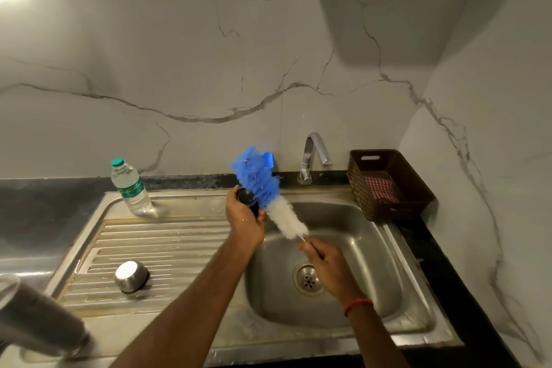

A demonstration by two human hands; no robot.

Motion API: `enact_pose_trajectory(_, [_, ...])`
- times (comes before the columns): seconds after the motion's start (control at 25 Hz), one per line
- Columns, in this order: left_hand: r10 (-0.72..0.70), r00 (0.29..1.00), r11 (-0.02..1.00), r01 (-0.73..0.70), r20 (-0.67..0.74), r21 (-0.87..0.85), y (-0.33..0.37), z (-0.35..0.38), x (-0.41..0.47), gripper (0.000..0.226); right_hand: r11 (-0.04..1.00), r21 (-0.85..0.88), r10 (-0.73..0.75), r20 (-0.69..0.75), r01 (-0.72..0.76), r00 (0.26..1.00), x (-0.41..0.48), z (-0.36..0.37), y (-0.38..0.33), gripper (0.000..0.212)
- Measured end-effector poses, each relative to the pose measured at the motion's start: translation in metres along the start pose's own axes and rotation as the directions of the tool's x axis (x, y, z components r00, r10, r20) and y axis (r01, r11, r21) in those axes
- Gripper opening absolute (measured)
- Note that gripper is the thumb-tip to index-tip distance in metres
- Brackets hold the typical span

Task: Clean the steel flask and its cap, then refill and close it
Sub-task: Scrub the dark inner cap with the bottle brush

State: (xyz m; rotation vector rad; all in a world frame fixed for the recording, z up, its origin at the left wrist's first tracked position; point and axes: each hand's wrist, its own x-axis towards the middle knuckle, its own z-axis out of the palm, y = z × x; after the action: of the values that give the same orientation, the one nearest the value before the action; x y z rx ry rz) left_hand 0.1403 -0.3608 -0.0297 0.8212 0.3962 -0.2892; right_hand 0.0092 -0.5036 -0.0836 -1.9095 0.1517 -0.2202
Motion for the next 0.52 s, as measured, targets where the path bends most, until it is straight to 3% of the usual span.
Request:
enact_pose_trajectory(0.16, [-0.041, 0.990, 0.969, 0.007, 0.132, 0.247, -0.020, 0.000, -0.013, 0.034, 0.999, 0.036, -0.008, -0.114, 0.012, 0.993, 0.019, 0.001, -0.026, 0.026])
enact_pose_trajectory(0.4, [-0.125, 0.947, 0.904, -0.014, 0.296, 0.428, 0.013, -0.005, -0.010, 0.075, 0.995, 0.097, 0.014, -0.034, -0.010, 0.999, 0.003, -0.035, -0.006, 0.027])
enact_pose_trajectory(0.52, [-0.141, 0.948, 0.862, -0.025, 0.286, 0.507, 0.010, -0.001, -0.012, 0.081, 0.998, -0.032, -0.053, -0.039, 0.052, 0.998, 0.024, -0.023, -0.030, 0.026])
